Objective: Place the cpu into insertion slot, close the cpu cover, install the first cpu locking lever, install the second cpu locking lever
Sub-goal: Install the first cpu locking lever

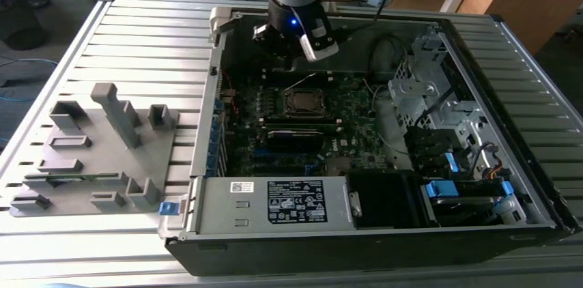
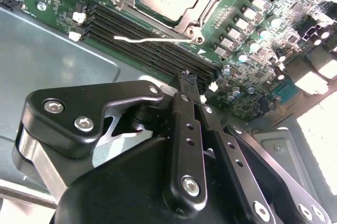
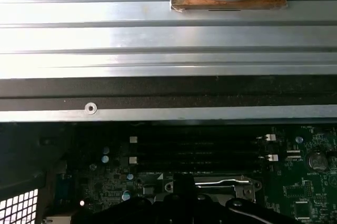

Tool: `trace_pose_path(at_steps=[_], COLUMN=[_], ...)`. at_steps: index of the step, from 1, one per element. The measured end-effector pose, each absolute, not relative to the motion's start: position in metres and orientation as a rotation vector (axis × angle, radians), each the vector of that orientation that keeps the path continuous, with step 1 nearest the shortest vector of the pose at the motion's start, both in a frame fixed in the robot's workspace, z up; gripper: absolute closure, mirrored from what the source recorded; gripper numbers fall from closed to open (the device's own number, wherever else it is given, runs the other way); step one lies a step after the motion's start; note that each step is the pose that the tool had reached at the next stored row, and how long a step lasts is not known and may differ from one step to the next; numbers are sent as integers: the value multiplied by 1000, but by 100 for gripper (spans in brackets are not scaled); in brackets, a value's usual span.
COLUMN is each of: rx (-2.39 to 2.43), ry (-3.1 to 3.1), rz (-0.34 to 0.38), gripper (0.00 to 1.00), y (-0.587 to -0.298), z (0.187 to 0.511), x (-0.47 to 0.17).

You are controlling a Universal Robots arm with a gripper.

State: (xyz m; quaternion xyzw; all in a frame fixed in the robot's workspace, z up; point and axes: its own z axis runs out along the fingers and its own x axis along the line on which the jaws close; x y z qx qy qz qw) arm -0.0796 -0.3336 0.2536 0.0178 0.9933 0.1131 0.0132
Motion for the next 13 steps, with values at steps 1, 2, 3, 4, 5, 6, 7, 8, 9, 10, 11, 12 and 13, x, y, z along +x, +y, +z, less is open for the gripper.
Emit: trace_pose_path(at_steps=[1, 2, 3, 4, 5, 6, 7, 8, 9, 10, 11, 12, 13], rx=[56, 55, 55, 55, 55, 55, 55, 55, 55, 55, 55, 56, 56], ry=[3096, 3097, 3098, 3098, 3098, 3099, 3099, 3099, 3099, 3099, 3099, 3100, 3100], rz=[342, 328, 317, 314, 314, 313, 313, 313, 313, 313, 313, 313, 313], gripper=[89, 89, 89, 89, 89, 89, 89, 89, 89, 89, 89, 89, 89], y=[-334, -334, -334, -334, -334, -334, -334, -334, -334, -334, -334, -334, -334], z=[253, 253, 253, 252, 252, 251, 251, 250, 249, 249, 248, 247, 246], x=[-80, -80, -79, -79, -79, -78, -77, -75, -73, -70, -68, -66, -64])
